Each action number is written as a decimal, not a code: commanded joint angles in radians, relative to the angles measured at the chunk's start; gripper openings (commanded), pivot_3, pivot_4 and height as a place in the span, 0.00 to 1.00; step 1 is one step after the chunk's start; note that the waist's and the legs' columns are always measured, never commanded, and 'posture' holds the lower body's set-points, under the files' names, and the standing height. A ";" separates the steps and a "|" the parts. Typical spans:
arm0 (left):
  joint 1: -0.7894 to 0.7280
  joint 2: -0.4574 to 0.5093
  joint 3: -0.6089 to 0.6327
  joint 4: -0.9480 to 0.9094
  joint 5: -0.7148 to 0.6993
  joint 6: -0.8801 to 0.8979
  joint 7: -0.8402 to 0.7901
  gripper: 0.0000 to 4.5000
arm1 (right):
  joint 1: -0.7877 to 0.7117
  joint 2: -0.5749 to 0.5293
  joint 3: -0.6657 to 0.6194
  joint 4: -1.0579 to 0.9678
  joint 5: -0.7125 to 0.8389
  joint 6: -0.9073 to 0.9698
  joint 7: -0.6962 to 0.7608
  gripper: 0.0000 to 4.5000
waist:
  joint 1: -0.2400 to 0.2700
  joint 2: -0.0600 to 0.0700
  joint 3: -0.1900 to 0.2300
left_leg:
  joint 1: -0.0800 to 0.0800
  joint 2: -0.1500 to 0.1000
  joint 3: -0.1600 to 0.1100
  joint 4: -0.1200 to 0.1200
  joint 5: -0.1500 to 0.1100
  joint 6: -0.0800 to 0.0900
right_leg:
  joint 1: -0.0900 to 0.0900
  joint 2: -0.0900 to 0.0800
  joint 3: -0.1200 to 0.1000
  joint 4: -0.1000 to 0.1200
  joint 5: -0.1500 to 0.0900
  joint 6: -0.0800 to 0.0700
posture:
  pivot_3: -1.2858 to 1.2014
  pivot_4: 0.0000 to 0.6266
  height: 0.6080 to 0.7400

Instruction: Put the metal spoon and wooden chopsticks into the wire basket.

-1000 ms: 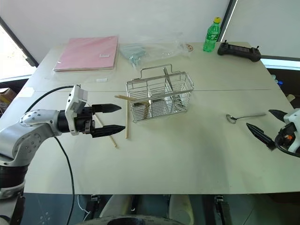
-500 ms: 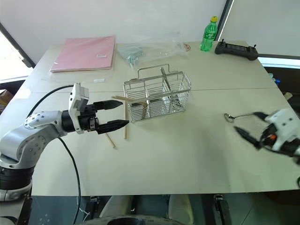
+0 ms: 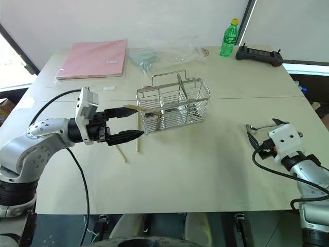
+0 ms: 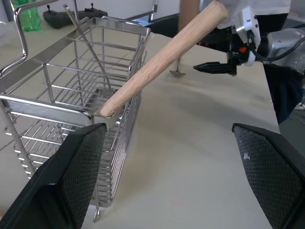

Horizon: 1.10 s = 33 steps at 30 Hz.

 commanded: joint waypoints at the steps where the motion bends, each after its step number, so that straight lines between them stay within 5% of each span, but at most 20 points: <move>1: -0.028 0.009 0.016 -0.005 -0.010 -0.007 -0.011 0.99 | -0.009 -0.029 -0.061 -0.025 -0.003 -0.029 -0.019 1.00 | 0.000 0.000 0.000 | 0.000 0.000 0.000 0.000 0.000 0.000 | 0.000 0.000 0.000 0.000 0.000 0.000 | 0.52 0.24 0.76; 12: -0.048 -0.013 0.005 0.002 -0.017 -0.004 -0.007 0.99 | 0.040 0.004 0.077 -0.150 -0.119 -0.037 -0.053 1.00 | -0.001 0.000 0.000 | 0.001 0.000 0.000 0.001 0.000 0.000 | 0.000 0.000 0.000 0.001 0.000 0.000 | 0.52 0.24 0.76; 33: -0.090 0.065 -0.140 0.049 0.083 -0.107 -0.277 0.99 | -0.126 0.074 0.179 0.131 -0.162 -0.010 -0.157 1.00 | -0.001 0.000 0.000 | 0.001 0.000 -0.001 0.001 0.000 0.000 | 0.001 0.001 0.000 0.001 0.000 0.000 | 0.52 0.24 0.76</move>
